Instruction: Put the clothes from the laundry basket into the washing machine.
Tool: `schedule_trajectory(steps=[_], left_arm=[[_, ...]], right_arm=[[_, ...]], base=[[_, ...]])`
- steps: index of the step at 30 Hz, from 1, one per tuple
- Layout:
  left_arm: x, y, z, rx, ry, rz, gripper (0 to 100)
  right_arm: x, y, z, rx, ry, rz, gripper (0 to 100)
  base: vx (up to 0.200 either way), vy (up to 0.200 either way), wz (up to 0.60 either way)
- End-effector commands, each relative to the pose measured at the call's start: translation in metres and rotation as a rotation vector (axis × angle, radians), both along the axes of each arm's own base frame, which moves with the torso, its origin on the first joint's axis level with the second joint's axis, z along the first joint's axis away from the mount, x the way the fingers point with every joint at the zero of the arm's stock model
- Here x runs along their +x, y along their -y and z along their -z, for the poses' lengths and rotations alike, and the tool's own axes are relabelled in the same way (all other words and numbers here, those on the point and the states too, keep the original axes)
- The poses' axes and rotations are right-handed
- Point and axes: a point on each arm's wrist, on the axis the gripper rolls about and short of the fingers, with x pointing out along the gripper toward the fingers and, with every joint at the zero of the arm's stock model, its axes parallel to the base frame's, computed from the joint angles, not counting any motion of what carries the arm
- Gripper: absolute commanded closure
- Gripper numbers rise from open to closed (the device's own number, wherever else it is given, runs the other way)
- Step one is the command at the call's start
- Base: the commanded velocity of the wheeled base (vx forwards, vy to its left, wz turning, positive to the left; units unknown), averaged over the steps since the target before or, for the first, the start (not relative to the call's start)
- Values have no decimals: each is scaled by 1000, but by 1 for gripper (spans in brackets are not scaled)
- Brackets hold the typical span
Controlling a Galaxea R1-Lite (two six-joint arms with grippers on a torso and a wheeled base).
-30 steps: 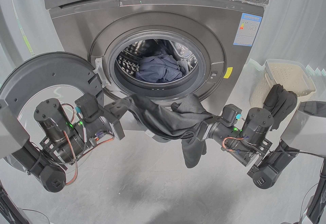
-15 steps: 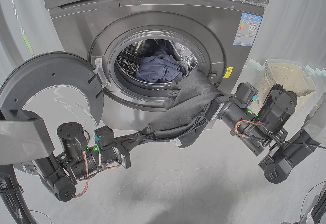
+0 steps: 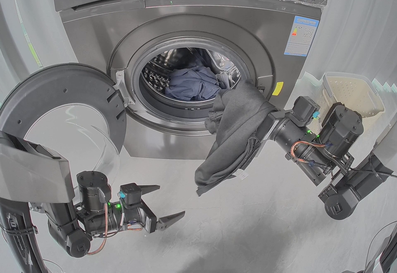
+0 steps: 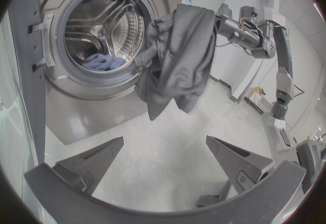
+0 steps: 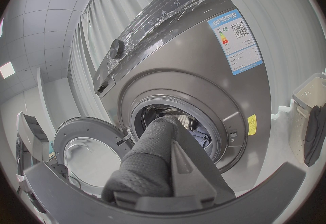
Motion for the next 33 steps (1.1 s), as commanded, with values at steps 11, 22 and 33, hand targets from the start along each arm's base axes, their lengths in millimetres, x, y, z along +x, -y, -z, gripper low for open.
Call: schedule_trajectory(steps=[11,22,33], left_arm=[[1,44,-19,-81,91,153,0],[38,93,-19,-203,140,153,0],[47,126,-16,-294,114,184,0]], right_arm=[[5,0,5,-5,-10,6,100],[12,-7,12,-1,-23,2,100],[13,-19,14,23,-33,-26,100]], base=[[0,0,0],[0,0,0],[0,0,0]])
